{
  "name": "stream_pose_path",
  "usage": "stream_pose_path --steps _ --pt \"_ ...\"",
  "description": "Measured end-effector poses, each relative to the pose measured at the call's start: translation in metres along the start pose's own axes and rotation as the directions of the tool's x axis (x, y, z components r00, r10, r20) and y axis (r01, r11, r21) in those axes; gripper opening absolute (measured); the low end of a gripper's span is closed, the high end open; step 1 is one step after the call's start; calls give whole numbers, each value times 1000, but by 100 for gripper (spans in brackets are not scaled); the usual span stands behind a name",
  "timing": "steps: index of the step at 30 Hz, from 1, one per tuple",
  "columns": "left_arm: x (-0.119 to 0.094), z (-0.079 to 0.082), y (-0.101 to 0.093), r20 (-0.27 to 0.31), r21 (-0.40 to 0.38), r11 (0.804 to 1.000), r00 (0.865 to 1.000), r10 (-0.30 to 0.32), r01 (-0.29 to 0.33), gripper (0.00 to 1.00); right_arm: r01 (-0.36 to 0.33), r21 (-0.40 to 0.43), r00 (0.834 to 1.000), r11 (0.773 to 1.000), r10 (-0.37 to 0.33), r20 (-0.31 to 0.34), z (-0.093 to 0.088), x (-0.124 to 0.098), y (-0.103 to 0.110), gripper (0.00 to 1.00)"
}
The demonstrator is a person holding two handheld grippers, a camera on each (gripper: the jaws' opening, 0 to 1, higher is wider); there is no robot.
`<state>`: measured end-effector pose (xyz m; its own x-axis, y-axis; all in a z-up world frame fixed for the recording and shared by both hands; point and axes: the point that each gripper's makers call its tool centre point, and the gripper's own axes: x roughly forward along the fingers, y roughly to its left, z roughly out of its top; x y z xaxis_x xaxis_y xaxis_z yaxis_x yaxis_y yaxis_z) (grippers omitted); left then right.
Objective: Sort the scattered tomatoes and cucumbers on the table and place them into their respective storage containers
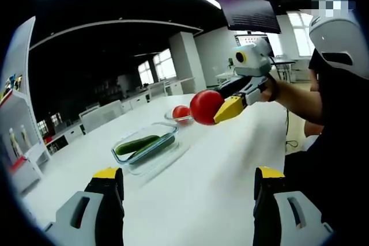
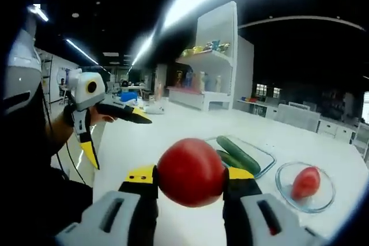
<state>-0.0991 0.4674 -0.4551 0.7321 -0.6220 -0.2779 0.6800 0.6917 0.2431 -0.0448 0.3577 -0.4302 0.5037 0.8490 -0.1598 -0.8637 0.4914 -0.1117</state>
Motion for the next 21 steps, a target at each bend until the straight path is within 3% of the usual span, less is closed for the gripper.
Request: stream_pose_path --steps 11,21 --pt "1 1 -1 3 1 1000 1000 -7 7 93 -54 21 995 998 52 81 32 -21 19 40" --pt "-3 -1 -2 3 -4 1000 1000 -1 1 93 -50 34 995 998 46 90 34 -24 13 40"
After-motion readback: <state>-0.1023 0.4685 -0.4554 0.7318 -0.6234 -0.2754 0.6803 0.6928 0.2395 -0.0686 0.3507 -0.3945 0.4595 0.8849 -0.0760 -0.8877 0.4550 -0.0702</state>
